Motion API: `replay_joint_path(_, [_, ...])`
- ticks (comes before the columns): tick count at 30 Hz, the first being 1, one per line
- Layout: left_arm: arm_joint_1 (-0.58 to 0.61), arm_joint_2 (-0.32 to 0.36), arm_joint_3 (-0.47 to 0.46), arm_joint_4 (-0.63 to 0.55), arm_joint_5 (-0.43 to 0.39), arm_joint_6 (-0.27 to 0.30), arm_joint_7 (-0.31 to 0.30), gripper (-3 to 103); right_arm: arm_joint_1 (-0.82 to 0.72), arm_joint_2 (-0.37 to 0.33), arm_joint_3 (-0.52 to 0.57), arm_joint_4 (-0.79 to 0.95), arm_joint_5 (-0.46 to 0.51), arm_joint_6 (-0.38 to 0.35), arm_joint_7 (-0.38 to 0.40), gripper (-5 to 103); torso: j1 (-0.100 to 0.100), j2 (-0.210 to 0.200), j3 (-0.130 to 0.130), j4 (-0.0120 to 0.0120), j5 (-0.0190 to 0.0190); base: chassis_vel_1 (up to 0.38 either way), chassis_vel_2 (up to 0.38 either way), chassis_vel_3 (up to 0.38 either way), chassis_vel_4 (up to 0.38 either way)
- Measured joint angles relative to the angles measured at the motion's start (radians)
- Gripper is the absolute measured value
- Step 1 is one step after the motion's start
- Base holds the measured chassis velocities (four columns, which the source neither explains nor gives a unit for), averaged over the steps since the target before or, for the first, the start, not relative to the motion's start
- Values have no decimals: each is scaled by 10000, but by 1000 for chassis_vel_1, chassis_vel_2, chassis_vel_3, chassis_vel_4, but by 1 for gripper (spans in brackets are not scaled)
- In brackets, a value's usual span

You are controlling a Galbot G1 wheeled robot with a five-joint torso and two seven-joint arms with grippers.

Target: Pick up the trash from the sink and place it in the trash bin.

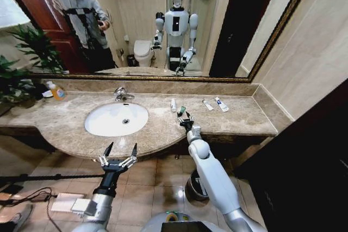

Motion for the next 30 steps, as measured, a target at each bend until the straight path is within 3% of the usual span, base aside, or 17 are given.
replay_joint_path(6, [0,0,0,0,0,0,0,100,209,206,-250,-341,-6,-22,247,100,0,0,0,0,-1,0,0,0,0])
replay_joint_path(20, [0,0,0,0,0,0,0,100,1029,402,-203,-1662,-201,313,402,102,0,0,1,0,1,0,0,0,0])
replay_joint_path(28, [0,0,0,0,0,0,0,100,1151,417,-69,-2011,-371,423,377,83,0,0,1,0,1,0,0,0,0])
replay_joint_path(30, [0,0,0,0,0,0,0,100,1151,424,-32,-2037,-377,441,357,72,0,0,0,0,1,0,0,0,0])
